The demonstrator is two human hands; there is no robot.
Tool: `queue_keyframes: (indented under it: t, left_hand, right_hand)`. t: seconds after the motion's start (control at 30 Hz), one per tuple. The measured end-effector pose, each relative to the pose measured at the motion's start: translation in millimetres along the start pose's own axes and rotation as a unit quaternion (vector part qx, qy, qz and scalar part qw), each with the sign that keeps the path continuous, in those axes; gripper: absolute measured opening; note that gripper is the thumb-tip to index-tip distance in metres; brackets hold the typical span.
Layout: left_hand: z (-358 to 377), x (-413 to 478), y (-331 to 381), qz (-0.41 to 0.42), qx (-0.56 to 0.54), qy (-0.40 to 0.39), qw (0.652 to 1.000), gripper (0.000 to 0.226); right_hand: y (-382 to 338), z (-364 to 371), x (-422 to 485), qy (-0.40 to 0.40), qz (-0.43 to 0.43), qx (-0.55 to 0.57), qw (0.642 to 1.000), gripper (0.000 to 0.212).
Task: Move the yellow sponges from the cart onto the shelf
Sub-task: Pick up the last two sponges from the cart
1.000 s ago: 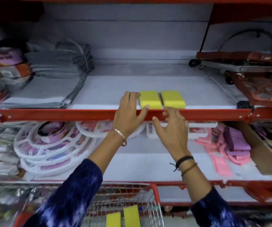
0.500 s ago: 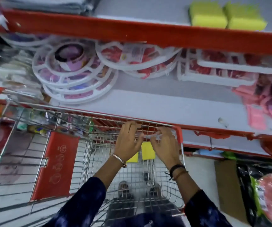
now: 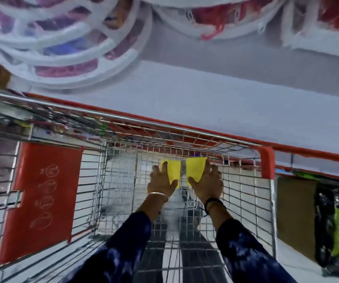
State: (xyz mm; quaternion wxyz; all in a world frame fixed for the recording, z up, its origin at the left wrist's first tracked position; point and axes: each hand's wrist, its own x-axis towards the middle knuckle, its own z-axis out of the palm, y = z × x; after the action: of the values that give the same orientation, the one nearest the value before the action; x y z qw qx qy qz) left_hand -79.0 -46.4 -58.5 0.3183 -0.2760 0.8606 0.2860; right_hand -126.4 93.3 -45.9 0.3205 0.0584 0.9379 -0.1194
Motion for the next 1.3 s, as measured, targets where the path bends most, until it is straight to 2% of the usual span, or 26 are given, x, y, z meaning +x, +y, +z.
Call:
queue_keyframes:
  t: [0.17,0.33,0.47,0.67,0.83,1.0,1.17,1.3]
  left_hand:
    - [23.7,16.8,1.9,-0.023,-0.011,0.032,0.999,0.094]
    - [24.3,25.5,4.5,-0.029,-0.031,0.023,0.999,0.096]
    - [12.1,24.5,6.8,-0.024,-0.035,0.008,0.999,0.092]
    - [-17.3,-9.1,14.3,-0.021,-0.027,0.031,0.999,0.095]
    - [-59.5,-57.6,22.7,-0.019,0.017,0.078,0.997,0.097]
    - [-103.4,-106.6,32.9,0.007,-0.006,0.097,0.995,0.102]
    - [-160.9,-158.2,56.7,0.043,-0.013,0.117,0.992,0.107]
    - [-217.4,-199.7,85.2,0.082,-0.007,0.127,0.988,0.100]
  right_hand:
    - [0.0,22.3,18.2,0.020,-0.010,-0.015,1.000,0.107]
    - [0.9,24.4,25.8,0.026,-0.019,-0.044,0.999,0.104]
    - [-1.4,14.5,22.3,0.013,-0.015,-0.022,1.000,0.100]
    - [-7.9,-14.1,-9.5,0.013,-0.011,0.000,1.000,0.102]
    - [-14.1,-65.9,-52.3,0.040,-0.030,0.024,0.998,0.103]
    - [-21.0,-130.7,-98.5,0.084,-0.062,0.020,0.994,0.101]
    - [-28.9,-203.3,-137.3,0.069,-0.100,0.026,0.992,0.100]
    - [-42.1,-267.2,-169.6,0.072,-0.121,0.021,0.990,0.097]
